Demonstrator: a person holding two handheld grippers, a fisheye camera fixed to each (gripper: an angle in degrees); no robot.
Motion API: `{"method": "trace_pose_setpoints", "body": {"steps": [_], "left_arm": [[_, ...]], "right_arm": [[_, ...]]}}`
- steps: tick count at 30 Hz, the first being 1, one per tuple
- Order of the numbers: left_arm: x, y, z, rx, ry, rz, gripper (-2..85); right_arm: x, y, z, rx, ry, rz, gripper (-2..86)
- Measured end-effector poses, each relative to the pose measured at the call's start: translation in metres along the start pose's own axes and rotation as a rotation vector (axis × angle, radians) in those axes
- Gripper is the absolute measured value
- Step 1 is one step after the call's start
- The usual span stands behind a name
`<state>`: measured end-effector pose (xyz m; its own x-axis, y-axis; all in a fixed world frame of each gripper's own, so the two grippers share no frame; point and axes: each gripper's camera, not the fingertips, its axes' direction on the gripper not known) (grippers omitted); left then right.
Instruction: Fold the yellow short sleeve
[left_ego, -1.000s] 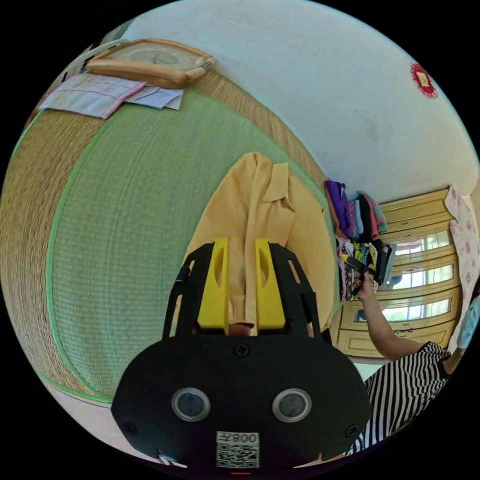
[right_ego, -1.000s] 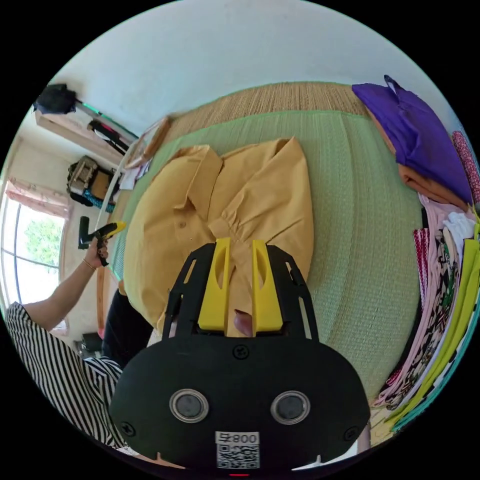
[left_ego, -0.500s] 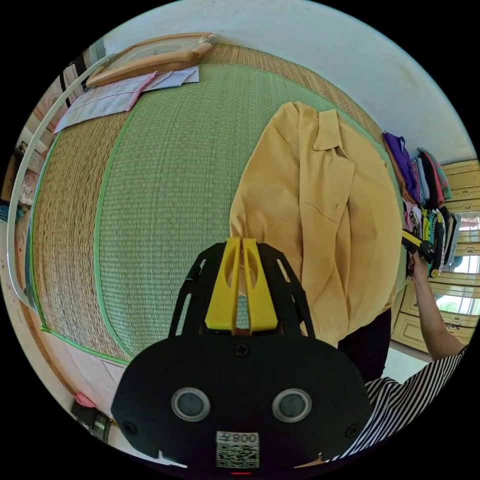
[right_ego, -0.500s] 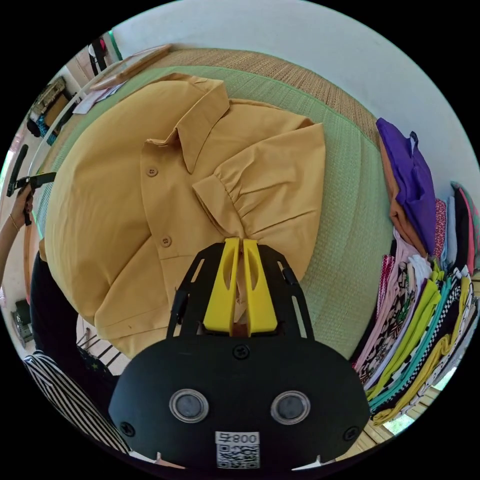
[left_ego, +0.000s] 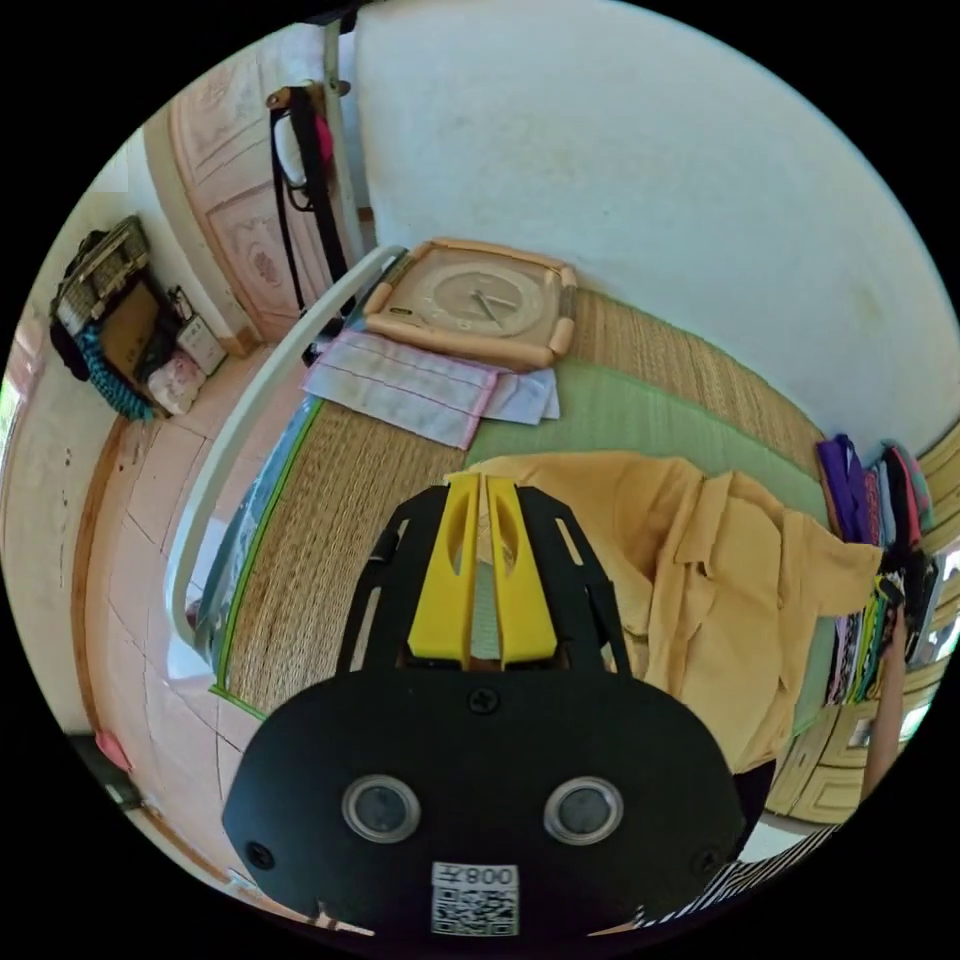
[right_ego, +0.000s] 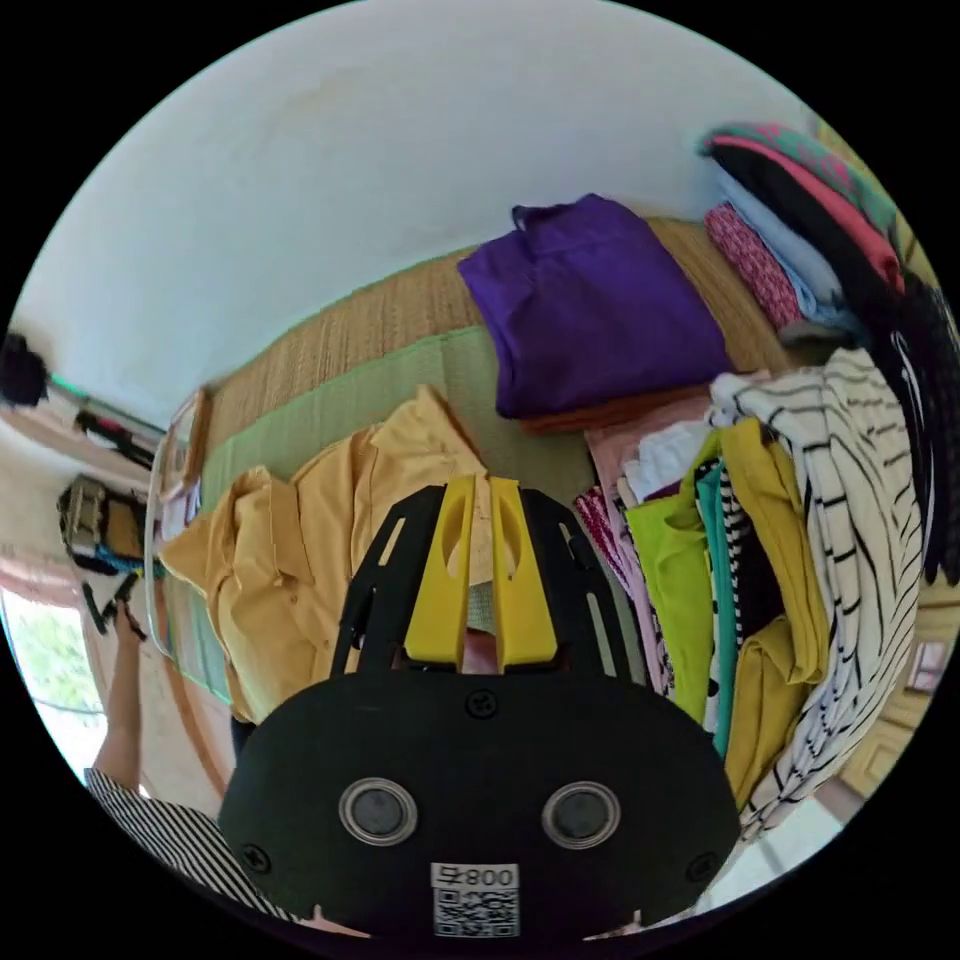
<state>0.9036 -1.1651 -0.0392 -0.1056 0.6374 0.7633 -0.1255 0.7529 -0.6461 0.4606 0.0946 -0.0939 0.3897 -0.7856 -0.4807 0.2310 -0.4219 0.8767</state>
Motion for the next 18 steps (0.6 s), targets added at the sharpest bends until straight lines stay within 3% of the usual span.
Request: {"method": "trace_pose_setpoints", "body": {"steps": [3, 9, 14, 18], "left_arm": [[-0.003, 0.041, 0.01, 0.029, 0.094, -0.026, 5.5], [0.077, 0.136, 0.076, -0.145, 0.418, 0.197, 8.0], [0.17, 0.17, 0.108, -0.21, 0.415, 0.437, 9.1], [0.203, 0.186, 0.138, -0.24, 0.369, 0.465, 9.8]], "right_arm": [[0.023, 0.013, 0.006, 0.033, -0.051, 0.1, 4.8], [-0.055, 0.052, 0.069, -0.09, -0.197, -0.14, 6.3], [-0.172, 0.064, 0.111, -0.145, -0.274, -0.371, 7.7], [-0.241, 0.063, 0.139, -0.165, -0.253, -0.471, 8.5]]}}
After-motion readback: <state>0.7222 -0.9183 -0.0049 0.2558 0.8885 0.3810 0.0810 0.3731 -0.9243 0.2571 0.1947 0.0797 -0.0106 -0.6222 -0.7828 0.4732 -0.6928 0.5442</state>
